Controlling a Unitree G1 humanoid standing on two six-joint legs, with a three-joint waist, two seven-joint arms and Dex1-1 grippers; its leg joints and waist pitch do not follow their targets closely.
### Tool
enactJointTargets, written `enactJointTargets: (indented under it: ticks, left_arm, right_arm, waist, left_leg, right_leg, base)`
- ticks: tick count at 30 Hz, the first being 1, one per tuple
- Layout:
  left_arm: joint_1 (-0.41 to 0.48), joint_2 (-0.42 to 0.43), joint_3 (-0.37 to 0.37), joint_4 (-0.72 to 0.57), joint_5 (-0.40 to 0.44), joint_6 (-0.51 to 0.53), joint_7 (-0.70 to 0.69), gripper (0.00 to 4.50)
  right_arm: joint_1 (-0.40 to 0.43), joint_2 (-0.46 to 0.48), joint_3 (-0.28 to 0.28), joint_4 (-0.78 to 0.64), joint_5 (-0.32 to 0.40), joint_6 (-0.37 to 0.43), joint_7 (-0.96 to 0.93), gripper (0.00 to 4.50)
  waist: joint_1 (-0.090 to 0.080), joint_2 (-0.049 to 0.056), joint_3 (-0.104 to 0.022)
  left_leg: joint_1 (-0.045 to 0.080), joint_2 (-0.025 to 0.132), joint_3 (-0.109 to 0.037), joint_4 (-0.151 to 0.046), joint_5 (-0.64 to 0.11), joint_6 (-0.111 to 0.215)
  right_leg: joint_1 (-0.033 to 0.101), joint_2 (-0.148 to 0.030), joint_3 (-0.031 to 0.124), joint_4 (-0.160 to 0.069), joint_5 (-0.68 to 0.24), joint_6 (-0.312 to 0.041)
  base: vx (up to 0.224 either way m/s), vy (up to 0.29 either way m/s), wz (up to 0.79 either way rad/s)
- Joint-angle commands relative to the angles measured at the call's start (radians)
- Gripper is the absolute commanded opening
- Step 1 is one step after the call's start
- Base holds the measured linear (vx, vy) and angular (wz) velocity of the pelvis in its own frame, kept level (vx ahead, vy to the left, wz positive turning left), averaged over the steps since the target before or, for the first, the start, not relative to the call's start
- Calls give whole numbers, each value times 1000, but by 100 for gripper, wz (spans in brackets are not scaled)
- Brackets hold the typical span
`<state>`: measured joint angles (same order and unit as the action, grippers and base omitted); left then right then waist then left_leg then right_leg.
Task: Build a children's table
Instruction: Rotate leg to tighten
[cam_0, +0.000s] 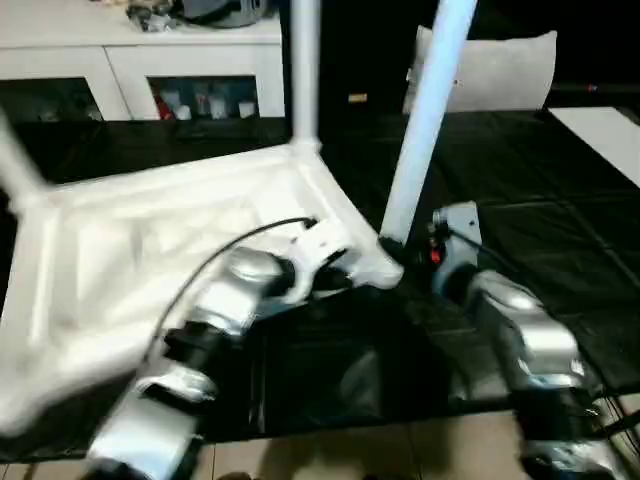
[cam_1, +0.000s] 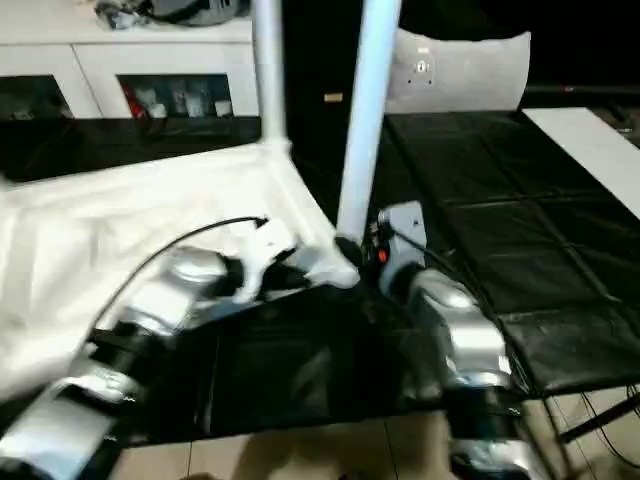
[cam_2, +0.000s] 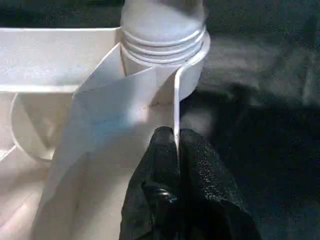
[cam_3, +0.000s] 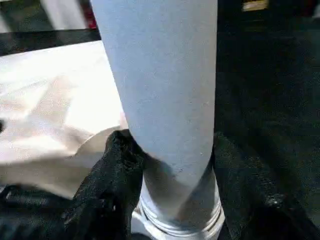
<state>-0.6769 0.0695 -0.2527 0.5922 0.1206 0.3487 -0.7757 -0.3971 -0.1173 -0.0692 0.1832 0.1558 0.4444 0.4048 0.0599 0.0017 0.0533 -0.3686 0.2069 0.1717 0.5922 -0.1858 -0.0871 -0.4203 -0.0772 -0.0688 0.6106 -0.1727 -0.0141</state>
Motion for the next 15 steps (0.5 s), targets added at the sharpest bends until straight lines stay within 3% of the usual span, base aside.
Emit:
enactJointTargets:
  ticks: [1, 3, 7, 12, 14, 15]
  left_arm:
    - [-10, -70, -20, -88, -35, -29, 3, 0]
    - [0, -67, -25, -103, -34, -24, -3, 0]
    - [8, -39, -36, -116, -30, -39, -29, 0]
    - [15, 15, -39, -112, -38, -86, -87, 0]
    - [29, 69, -44, -106, -45, -127, -162, 0]
    - [29, 69, -44, -106, -45, -127, -162, 0]
  right_arm:
    - [-21, 48, 62, 13, 4, -35, 8, 244]
    - [-23, 54, 44, 6, 15, -40, 2, 258]
    - [-16, 40, 36, -12, 31, -45, 30, 291]
    - [-2, -35, 29, -21, 54, -65, 129, 337]
    - [8, -134, 38, -12, 48, -108, 248, 347]
    - [8, -134, 38, -12, 48, -108, 248, 347]
  waist:
    - [11, -13, -80]
    - [10, -13, -78]
    - [10, -8, -73]
    - [13, -9, -72]
    - [14, -8, -72]
    - [16, -7, -73]
  left_leg:
    - [-5, 6, 1, -55, -38, 65]
    - [-5, 5, 3, -56, -49, 87]
    - [1, 8, 2, -61, -94, 78]
    - [2, 9, 3, -61, -122, 70]
    - [3, 11, 2, -60, -126, 69]
    - [4, 11, 2, -60, -128, 69]
  right_leg:
    - [74, -51, 41, -60, -64, -201]
    - [77, -53, 40, -61, -48, -215]
    - [75, -53, 40, -70, -117, -209]
    - [76, -53, 42, -71, -132, -204]
    - [76, -54, 41, -72, -135, -204]
    - [77, -53, 41, -71, -134, -205]
  base:
    - [0, 0, 0]
    - [0, 0, 0]
    - [0, 0, 0]
    - [0, 0, 0]
    - [0, 0, 0]
    - [0, 0, 0]
